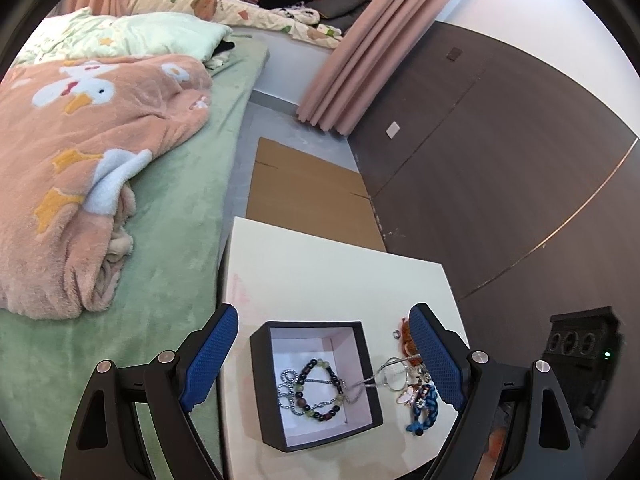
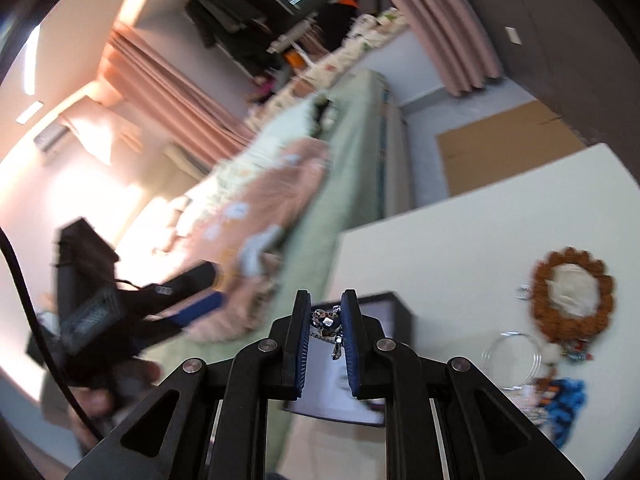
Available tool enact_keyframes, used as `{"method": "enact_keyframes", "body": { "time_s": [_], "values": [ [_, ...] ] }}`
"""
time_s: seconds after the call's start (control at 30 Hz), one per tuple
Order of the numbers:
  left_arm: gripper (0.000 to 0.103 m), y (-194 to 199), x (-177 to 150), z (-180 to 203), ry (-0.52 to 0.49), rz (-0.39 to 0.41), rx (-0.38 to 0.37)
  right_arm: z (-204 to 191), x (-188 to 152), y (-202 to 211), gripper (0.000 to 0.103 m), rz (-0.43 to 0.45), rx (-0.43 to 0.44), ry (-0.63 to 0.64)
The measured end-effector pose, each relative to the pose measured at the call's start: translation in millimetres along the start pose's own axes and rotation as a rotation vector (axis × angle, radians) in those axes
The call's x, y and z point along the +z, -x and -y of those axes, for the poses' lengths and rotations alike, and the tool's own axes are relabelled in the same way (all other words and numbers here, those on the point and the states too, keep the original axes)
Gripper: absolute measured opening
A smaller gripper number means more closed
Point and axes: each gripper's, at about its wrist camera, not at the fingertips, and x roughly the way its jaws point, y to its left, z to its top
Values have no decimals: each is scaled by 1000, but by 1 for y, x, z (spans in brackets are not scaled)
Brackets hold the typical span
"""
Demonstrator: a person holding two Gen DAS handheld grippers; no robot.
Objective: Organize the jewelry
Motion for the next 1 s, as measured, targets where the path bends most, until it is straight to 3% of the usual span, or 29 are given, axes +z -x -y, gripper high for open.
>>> {"method": "enact_keyframes", "body": {
  "time_s": [0.13, 0.2, 0.27, 0.33, 0.63, 1.0],
  "values": [
    [88, 1, 1, -6, 11, 4, 16, -11, -4, -14, 17, -25, 94, -21],
    [88, 1, 1, -7, 12, 2, 22, -13, -7, -26, 22, -80, 77, -30],
    [88, -1, 0, -7, 9, -4, 23, -9, -8, -28, 52, -95, 11, -33],
    [88, -3, -2, -4, 3, -10, 22, -4, -9, -20, 60, -67, -48, -36],
    [88, -21, -16, 33, -80, -56, -12, 40, -15, 37, 64, -27, -213, -115],
    [84, -57, -51, 92, -225, -149, -55, 99, -16, 62, 64, -89, -391, -237]
  ]
}}
